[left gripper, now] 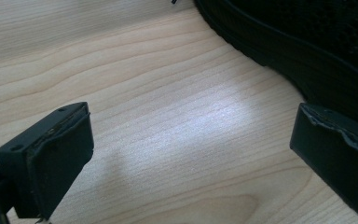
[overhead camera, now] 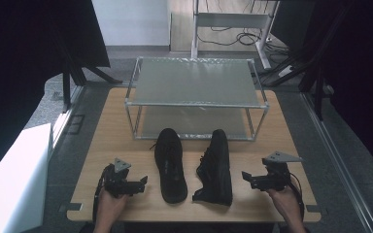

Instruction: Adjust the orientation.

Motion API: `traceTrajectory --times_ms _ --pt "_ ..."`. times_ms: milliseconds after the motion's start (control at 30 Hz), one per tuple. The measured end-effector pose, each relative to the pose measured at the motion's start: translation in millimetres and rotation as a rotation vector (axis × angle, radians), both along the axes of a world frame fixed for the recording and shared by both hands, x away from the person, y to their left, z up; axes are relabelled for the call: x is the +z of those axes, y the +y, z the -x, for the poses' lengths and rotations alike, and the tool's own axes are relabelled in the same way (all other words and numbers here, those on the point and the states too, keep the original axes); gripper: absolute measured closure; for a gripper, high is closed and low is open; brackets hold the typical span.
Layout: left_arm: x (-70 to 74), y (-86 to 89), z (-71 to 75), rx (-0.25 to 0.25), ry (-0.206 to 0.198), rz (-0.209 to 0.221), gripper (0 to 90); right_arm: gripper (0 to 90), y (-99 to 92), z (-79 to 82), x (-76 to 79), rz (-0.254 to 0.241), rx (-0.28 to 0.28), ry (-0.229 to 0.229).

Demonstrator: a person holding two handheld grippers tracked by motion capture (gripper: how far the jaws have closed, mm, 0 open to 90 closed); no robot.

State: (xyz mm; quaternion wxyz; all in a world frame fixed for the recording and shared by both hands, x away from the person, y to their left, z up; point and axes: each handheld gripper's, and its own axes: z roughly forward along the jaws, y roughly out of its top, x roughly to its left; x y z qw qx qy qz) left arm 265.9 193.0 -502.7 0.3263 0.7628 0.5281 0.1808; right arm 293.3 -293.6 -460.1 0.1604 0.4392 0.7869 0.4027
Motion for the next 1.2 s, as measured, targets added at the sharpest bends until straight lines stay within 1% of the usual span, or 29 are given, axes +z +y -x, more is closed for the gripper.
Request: traceTrajectory --times_ms 100,133,167,200,267,300,433,567,600,633,767,800,833,1000,1067,1100,1200 --pt "-0.6 -0.1 -0.3 0.000 0.004 -0.001 0.0 0.0 4.5 0.3 10.3 -0.003 0.007 -0.002" --pt "-0.6 -0.1 -0.3 0.000 0.004 -0.001 0.0 0.0 4.5 0.3 10.3 -0.003 0.007 -0.002" --pt "-0.9 -0.4 -0.5 0.000 0.007 -0.006 0.0 0.0 6.4 0.5 13.1 -0.005 0.011 0.001" --pt "-1.4 -0.9 -0.6 0.000 0.009 -0.011 0.0 0.0 12.4 0.8 17.9 -0.010 0.022 0.007" --pt "-2.4 -2.1 -1.0 -0.002 0.017 -0.025 0.0 0.0 18.0 0.8 20.2 -0.017 0.033 0.011" --pt "-2.4 -2.1 -1.0 -0.002 0.017 -0.025 0.0 0.0 18.0 0.8 20.2 -0.017 0.033 0.011" --pt "-2.9 -3.1 -1.3 -0.009 0.024 -0.038 0.0 0.0 35.3 -0.9 22.2 0.000 0.058 0.013" --pt "-2.9 -3.1 -1.3 -0.009 0.026 -0.043 0.0 0.0 43.0 -2.0 22.7 0.006 0.057 0.007" --pt "-2.9 -3.1 -1.3 -0.007 0.027 -0.045 0.0 0.0 47.5 -2.7 22.8 0.007 0.061 0.006" --pt "-2.9 -3.2 -1.3 -0.006 0.028 -0.046 0.0 0.0 47.5 -2.7 22.8 0.007 0.061 0.006" --pt "-3.3 -3.6 -1.4 -0.006 0.032 -0.051 0.0 0.0 55.2 -4.8 19.0 0.031 0.060 0.000" --pt "-3.3 -3.7 -1.5 -0.007 0.033 -0.052 0.0 0.0 56.2 -5.2 17.8 0.041 0.057 -0.002" --pt "-3.3 -3.7 -1.5 -0.009 0.033 -0.053 0.0 0.0 57.3 -5.5 14.8 0.060 0.050 -0.019" --pt "-3.0 -4.2 -1.1 -0.010 0.034 -0.057 0.0 0.0 54.2 -5.7 14.0 0.062 0.043 -0.024" --pt "-2.8 -4.4 -0.9 -0.011 0.034 -0.058 0.0 0.0 50.1 -5.5 13.4 0.052 0.032 -0.015" --pt "-2.8 -4.5 -0.8 -0.013 0.035 -0.058 0.0 0.0 46.9 -6.2 12.2 0.033 0.025 -0.003" --pt "-2.9 -4.6 -0.9 -0.013 0.037 -0.058 0.0 0.0 44.1 -5.7 11.9 0.025 0.018 0.002"
